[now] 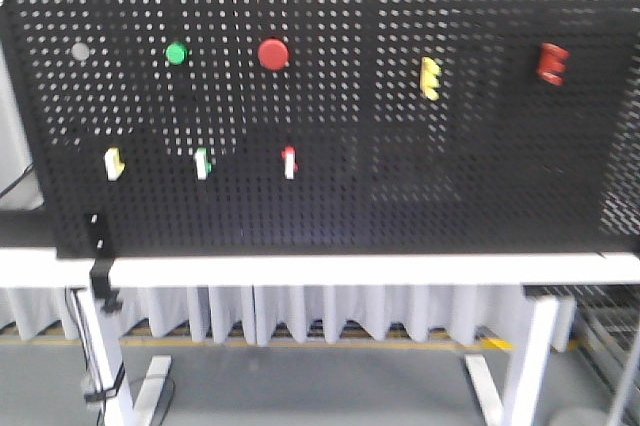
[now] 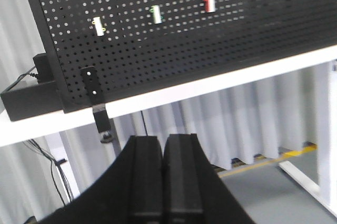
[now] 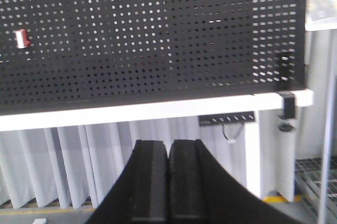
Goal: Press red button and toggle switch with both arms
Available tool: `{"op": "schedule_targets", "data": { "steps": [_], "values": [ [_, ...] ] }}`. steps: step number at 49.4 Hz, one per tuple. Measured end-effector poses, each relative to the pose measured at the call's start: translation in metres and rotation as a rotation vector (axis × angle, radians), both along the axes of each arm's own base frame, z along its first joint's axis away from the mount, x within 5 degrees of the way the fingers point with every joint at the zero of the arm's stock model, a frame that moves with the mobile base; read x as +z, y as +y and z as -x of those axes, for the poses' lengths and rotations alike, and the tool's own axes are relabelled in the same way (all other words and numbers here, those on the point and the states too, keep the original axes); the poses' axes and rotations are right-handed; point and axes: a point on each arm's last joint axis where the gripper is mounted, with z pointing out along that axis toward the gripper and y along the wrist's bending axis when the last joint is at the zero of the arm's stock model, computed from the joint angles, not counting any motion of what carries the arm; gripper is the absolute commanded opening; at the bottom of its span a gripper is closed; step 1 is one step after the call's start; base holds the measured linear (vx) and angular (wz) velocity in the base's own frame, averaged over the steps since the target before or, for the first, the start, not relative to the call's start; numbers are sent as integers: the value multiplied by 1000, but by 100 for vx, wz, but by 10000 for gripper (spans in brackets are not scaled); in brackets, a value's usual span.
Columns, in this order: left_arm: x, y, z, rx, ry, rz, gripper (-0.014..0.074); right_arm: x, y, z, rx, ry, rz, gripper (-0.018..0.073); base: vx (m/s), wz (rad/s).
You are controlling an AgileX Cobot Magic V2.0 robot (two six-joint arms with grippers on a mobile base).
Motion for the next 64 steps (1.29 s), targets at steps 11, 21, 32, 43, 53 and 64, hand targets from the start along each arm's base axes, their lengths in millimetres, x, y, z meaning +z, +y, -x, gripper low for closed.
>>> {"op": "schedule_targets", "data": {
  "steps": [11,21,32,43,53,64],
  "values": [
    [0,0,0,0,0,0,1,0,0,0,0,0,0,-3,46,9],
    [0,0,0,0,0,0,1,0,0,0,0,1,0,-3,39,2],
    [0,0,0,0,0,0,1,0,0,0,0,1,0,-3,25,-8],
    [0,0,0,0,0,0,1,0,0,0,0,1,0,-3,8,-4],
    [0,0,0,0,0,0,1,0,0,0,0,0,0,-3,1,-1],
    [0,0,0,0,0,0,1,0,0,0,0,0,0,-3,0,0]
  ]
}}
